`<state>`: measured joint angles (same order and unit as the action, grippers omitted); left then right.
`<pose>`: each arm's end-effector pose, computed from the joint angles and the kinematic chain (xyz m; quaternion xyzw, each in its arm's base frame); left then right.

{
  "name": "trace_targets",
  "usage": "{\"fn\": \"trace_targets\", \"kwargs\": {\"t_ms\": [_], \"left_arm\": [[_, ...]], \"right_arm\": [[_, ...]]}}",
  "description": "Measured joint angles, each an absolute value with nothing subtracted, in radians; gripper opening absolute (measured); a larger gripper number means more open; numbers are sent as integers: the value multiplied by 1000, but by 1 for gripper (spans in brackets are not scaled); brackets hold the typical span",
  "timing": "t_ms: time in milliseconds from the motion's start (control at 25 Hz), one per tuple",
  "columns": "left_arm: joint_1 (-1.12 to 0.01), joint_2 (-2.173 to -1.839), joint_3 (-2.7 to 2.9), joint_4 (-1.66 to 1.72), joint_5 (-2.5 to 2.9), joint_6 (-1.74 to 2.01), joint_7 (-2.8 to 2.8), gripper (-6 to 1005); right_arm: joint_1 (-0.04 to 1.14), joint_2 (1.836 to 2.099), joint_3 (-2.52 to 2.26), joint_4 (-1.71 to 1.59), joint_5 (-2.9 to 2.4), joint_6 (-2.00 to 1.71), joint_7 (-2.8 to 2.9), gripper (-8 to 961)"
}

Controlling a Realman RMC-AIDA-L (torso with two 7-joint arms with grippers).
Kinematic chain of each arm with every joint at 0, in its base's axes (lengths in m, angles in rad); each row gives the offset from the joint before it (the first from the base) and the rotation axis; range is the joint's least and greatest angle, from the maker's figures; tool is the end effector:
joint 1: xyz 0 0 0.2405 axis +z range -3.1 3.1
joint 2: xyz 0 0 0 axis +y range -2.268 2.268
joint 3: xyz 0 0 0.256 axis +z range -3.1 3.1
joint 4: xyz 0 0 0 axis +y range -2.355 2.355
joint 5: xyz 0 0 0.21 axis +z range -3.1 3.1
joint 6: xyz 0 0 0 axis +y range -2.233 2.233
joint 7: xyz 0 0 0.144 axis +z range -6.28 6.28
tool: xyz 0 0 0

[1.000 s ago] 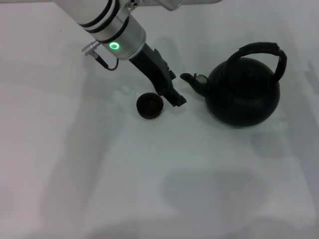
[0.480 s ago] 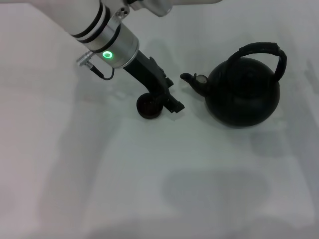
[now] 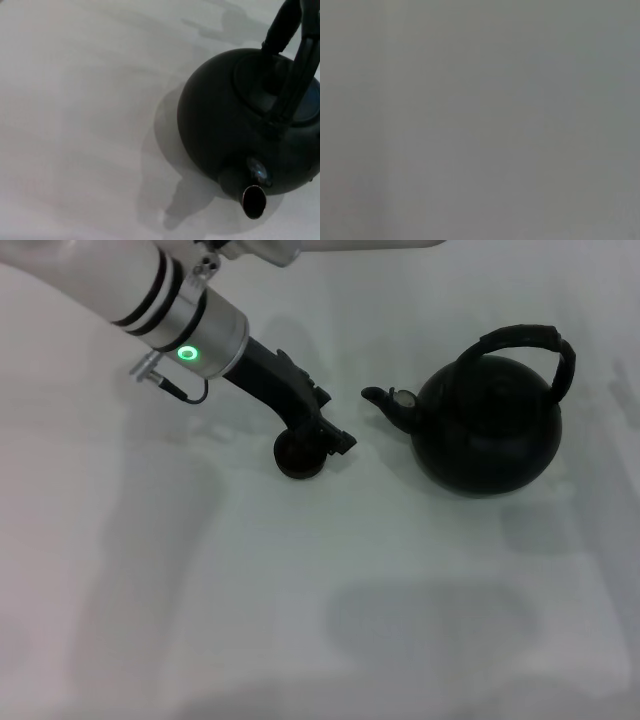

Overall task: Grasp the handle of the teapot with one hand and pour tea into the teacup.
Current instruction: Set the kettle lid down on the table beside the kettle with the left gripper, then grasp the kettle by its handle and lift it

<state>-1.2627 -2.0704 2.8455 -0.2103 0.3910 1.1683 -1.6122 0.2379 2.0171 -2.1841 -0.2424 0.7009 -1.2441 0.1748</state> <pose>-0.1614 0.4097 -0.0860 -0.9798 -0.1844 0.0641 0.0424 0.3681 0.2783 0.0139 -0.6701 0.2406 0.2965 0.6366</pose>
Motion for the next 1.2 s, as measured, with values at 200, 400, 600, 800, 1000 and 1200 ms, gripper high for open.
{"fn": "trace_targets", "kwargs": {"t_ms": [200, 400, 600, 800, 1000, 1200], "left_arm": [[-1246, -2071, 2845, -248, 325, 1208, -1548, 775], [-1230, -2070, 2846, -276, 307, 1220, -1525, 776], [-1213, -2070, 2845, -313, 294, 1233, -1520, 776], [-1188, -2070, 2846, -368, 224, 1254, -1478, 777], [-1174, -2068, 2846, -454, 134, 1293, -1435, 777], [-1091, -2069, 2845, -496, -82, 1341, -1332, 777]], "right_arm": [[238, 2017, -2184, -243, 701, -1244, 175, 874], [238, 2017, -2184, -244, 702, -1243, 175, 875], [238, 2017, -2184, -244, 702, -1243, 175, 875], [239, 2017, -2184, -244, 702, -1242, 175, 874], [239, 2018, -2187, -244, 703, -1242, 175, 875], [237, 2019, -2186, -244, 703, -1243, 175, 874]]}}
